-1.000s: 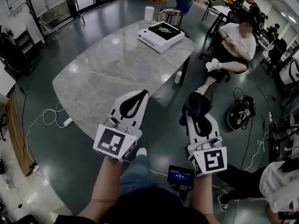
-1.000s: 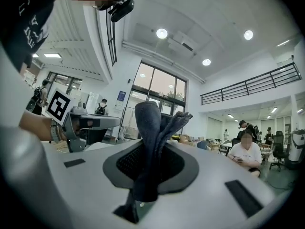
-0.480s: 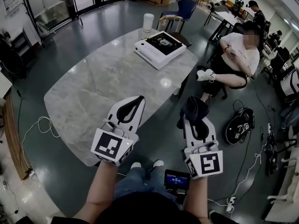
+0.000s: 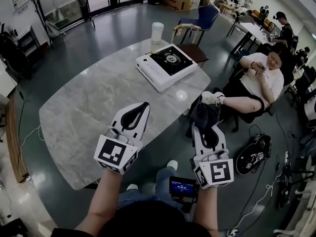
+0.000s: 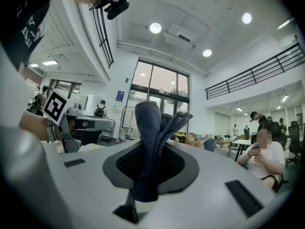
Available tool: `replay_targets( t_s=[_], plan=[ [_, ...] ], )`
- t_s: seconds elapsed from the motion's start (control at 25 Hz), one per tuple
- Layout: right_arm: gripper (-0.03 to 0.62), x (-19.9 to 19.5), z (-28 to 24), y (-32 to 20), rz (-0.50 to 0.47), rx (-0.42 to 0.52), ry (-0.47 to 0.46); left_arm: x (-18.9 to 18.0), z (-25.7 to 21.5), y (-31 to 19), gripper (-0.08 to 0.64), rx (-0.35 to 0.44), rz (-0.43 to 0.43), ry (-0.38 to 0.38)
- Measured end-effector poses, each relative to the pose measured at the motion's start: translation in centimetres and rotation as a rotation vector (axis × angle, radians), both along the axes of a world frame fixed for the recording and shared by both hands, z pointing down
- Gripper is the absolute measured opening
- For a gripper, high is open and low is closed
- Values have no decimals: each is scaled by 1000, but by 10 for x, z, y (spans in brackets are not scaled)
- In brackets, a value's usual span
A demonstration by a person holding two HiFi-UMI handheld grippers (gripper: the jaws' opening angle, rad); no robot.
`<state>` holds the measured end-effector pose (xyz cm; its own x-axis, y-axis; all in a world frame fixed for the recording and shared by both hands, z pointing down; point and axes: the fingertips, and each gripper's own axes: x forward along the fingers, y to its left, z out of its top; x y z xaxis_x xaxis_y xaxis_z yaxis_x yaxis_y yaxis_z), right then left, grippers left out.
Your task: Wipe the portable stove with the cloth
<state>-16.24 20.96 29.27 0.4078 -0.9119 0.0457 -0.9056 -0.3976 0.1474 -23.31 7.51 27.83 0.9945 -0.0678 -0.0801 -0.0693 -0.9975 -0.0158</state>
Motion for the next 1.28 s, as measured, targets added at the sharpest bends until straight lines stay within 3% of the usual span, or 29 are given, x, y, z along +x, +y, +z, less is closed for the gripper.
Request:
replay_targets(
  t_s=[0.24,0.44,0.64,0.84,1.08,1.28],
  plan=[
    [78,94,-6,-17,-105,-20,9,87,-5,-10,-3,-12,-93,10],
    [78,149,-9,-31,-197,-37,14,126,-4,-23,-3,-34,-197,21],
    [78,184,1,-54,-269,-27,-5,142,9,-35,-3,-39,-274,-7],
    [78,191,15,-89,-362,-38,-36,138,20,-63,-3,-61,-380,-26],
    [78,209,24,-145,-453,-85,-8,144,32,-118,-3,-104,-489,4],
    [78,229,28,-205,-552,-128,16,164,37,-157,-3,-80,-503,5]
  ],
)
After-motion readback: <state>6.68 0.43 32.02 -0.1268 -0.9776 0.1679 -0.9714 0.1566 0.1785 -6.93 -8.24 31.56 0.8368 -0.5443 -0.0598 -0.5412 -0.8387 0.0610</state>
